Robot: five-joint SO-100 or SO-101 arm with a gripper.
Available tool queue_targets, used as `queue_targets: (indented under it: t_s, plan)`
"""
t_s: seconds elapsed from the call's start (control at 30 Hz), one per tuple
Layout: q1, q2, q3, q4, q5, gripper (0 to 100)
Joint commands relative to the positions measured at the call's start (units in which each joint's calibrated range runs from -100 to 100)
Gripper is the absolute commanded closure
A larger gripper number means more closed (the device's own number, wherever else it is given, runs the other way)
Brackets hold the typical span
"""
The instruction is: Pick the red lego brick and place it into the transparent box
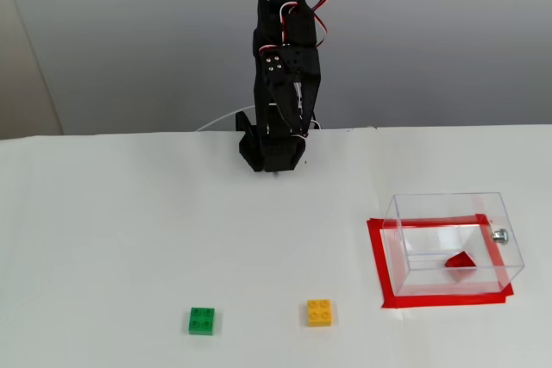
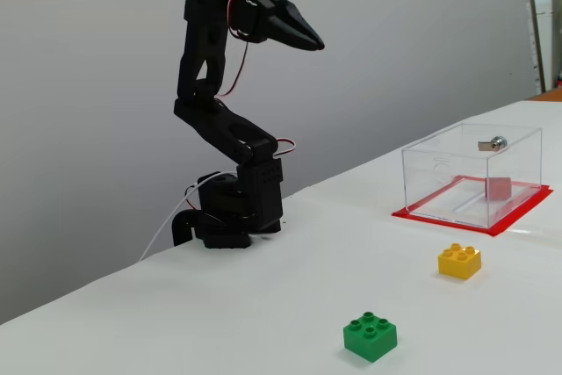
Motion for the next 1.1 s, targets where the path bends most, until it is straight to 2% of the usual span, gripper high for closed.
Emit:
queue_targets:
  t_s: [0.0, 0.63, 0.8, 1.07]
  plan:
    - [0.4, -6.1, 8.2, -2.7, -0.1, 98]
    - [0.4, -36.1, 55.0, -21.1, 0.3, 98]
    - [3.1, -36.1, 61.3, -23.9, 0.3, 98]
    - [8.9, -36.0, 76.7, -38.4, 0.5, 98]
